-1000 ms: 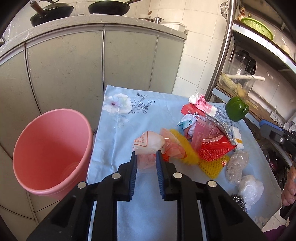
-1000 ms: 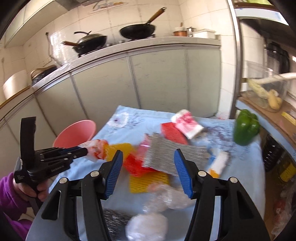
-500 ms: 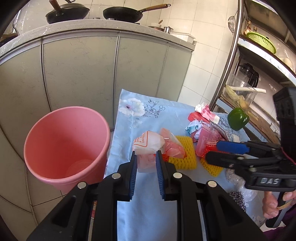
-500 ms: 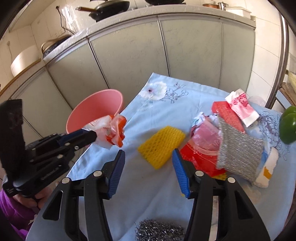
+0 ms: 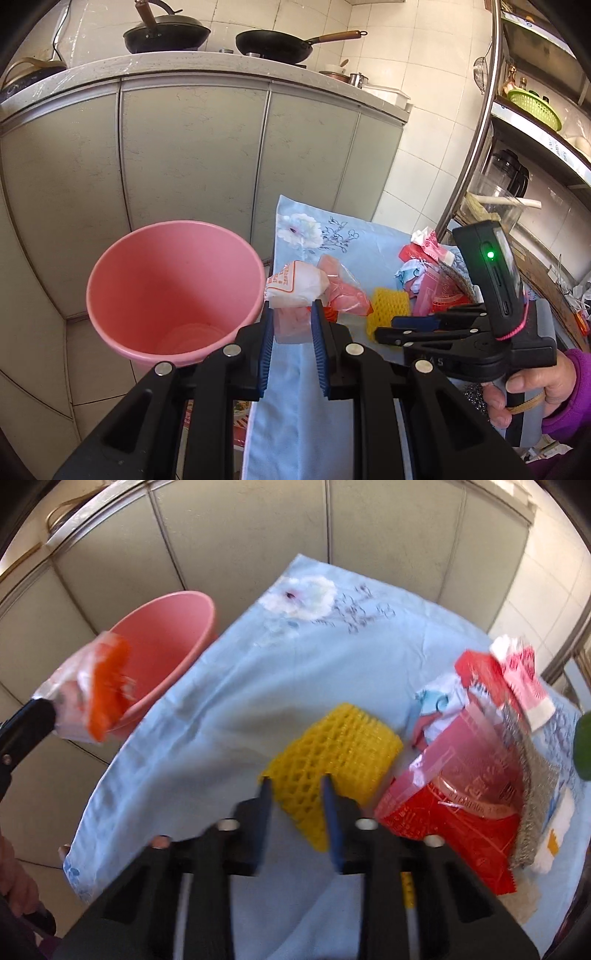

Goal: Collect trash
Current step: 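Carry the clear bag to the pink bin with left while right grasps yellow mesh net, then open the left gripper over the bin while right drops the yellow net in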

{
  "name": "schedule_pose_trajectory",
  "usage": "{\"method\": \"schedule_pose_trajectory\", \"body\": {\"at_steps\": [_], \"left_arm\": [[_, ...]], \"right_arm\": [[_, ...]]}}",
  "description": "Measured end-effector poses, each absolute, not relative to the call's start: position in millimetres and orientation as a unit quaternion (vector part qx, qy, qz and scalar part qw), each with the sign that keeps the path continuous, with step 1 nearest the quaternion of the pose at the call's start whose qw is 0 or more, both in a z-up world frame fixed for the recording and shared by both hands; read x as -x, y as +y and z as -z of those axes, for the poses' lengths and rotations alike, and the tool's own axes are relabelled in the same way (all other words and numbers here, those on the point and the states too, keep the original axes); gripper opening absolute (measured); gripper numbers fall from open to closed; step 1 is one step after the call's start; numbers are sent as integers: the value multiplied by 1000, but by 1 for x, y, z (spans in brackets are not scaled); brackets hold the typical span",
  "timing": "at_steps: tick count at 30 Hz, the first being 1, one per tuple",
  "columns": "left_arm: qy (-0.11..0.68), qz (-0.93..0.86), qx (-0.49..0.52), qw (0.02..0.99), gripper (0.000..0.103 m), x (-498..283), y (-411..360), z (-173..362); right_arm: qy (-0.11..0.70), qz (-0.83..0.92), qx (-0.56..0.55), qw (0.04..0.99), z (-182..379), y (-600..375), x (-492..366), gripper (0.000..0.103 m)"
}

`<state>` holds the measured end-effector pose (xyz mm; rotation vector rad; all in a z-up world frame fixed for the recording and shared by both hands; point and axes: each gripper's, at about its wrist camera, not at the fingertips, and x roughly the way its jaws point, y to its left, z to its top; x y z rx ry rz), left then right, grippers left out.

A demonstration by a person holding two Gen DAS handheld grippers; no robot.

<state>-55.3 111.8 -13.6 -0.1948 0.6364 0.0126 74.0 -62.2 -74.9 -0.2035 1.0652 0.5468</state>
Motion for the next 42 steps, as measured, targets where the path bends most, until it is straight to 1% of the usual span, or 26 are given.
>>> {"method": "schedule_pose_trajectory", "body": {"at_steps": [1,2,7,13,16,20,22,23,24,26,29,34,35,36,38,42], "left_arm": [[311,-8,97,946,19,56,114,13],[310,-10,98,946,19,57,116,13],[299,-25,103,948,19,61,128,8],[286,-44,110,951,19,69,143,2],[284,-47,113,951,19,71,146,2],[286,-44,114,950,19,73,145,3],[288,-44,114,950,19,74,145,4],[290,-46,115,949,19,75,145,5],[291,-47,116,948,19,74,146,6],[294,-51,116,947,20,76,148,8],[297,-55,115,946,20,76,152,10],[300,-55,119,945,20,74,154,15],[300,-55,119,945,20,73,154,16],[300,-55,119,945,20,73,154,16],[299,-59,119,945,20,74,155,15],[294,-73,124,945,20,76,163,15]], "right_arm": [[500,-258,91,822,75,-65,-74,9],[502,-261,83,821,75,-69,-74,0],[484,-267,65,831,66,-81,-66,0],[444,-289,30,848,37,-100,-53,0],[442,-291,16,848,29,-112,-55,0],[466,-292,11,835,36,-108,-60,1],[481,-308,20,821,42,-95,-61,7],[482,-309,33,819,45,-86,-62,16],[478,-304,50,822,47,-78,-61,28],[472,-290,77,829,52,-65,-61,35],[482,-272,99,827,62,-56,-67,37],[501,-246,97,824,81,-60,-75,37],[500,-247,93,825,80,-63,-75,33],[499,-245,90,826,79,-66,-74,18],[496,-247,79,829,77,-73,-74,8],[470,-279,42,836,55,-81,-70,7]]}}
